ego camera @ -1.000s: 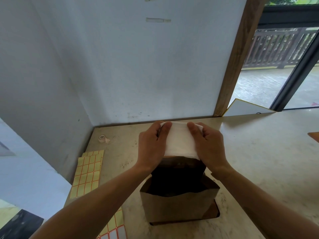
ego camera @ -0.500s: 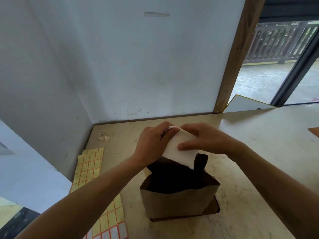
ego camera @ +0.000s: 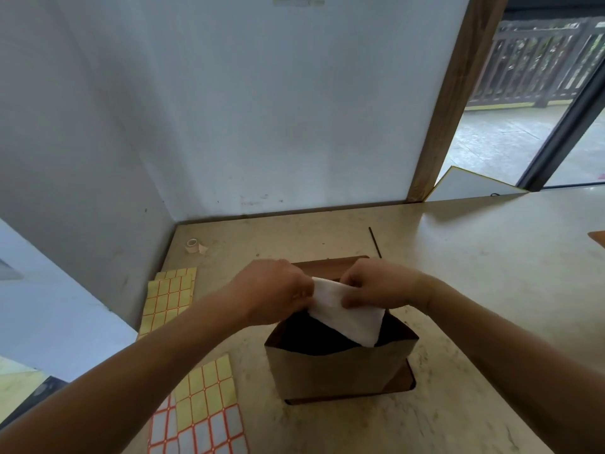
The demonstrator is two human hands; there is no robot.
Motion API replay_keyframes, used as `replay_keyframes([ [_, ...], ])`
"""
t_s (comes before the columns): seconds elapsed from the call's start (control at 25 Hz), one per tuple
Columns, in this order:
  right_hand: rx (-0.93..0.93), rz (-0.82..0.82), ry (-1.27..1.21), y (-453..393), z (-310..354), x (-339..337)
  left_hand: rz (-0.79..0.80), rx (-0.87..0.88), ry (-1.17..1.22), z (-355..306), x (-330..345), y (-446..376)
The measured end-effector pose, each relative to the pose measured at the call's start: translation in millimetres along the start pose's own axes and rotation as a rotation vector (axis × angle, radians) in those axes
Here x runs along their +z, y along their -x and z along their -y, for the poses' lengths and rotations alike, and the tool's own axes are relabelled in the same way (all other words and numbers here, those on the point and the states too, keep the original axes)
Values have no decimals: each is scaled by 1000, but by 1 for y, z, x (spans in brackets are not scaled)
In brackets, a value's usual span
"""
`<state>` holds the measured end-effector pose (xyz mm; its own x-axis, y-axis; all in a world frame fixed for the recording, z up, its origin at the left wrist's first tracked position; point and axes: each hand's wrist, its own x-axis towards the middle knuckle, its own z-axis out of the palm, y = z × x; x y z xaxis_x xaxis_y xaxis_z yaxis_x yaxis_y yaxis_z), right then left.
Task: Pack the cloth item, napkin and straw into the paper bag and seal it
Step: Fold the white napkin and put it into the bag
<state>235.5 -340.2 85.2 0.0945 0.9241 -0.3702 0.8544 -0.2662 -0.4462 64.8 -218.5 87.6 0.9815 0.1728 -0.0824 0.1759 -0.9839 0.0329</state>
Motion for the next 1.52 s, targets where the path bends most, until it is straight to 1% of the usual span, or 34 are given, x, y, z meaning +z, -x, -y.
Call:
replay_keyframes([
  [0.04, 15, 27, 74, -5, 5, 4, 98, 61, -42, -5, 1, -2],
  [0.12, 74, 66, 166, -17, 13, 14, 235, 80, -105, -16, 11, -9],
  [0.28, 194, 108, 259, -34, 18, 34, 363, -20, -194, -34, 28, -19],
  [0.36, 248, 116, 236, -32, 15, 40, 392, -56, -183, -35, 38, -18],
  [0.48, 309, 140, 261, -24, 10, 50, 348, -91, -168, -33, 60, -8],
  [0.68, 363, 181, 351, -16, 8, 62, 285, -117, -243, -36, 76, 4],
  [0.8, 376, 153, 435, -22, 11, 70, 204, -105, -239, -38, 77, 3],
  [0.88, 409, 136, 439, -31, 9, 76, 183, -99, -239, -37, 79, 1],
  [0.96, 482, 119, 378, -41, 2, 83, 186, -100, -231, -35, 79, -2],
  [1.08, 616, 47, 206, -51, -9, 93, 197, -104, -217, -33, 78, -6],
  [1.2, 676, 34, 77, -55, -15, 105, 214, -110, -210, -31, 78, -8],
  [1.28, 641, 36, 53, -55, -16, 109, 225, -108, -222, -30, 79, -8],
  [1.36, 551, 38, 129, -55, -15, 111, 219, -114, -229, -27, 80, -8],
  [1.44, 538, 43, 93, -57, -12, 110, 206, -117, -224, -25, 82, -7],
  [1.52, 567, 40, 30, -59, -7, 105, 191, -118, -209, -23, 85, -6],
])
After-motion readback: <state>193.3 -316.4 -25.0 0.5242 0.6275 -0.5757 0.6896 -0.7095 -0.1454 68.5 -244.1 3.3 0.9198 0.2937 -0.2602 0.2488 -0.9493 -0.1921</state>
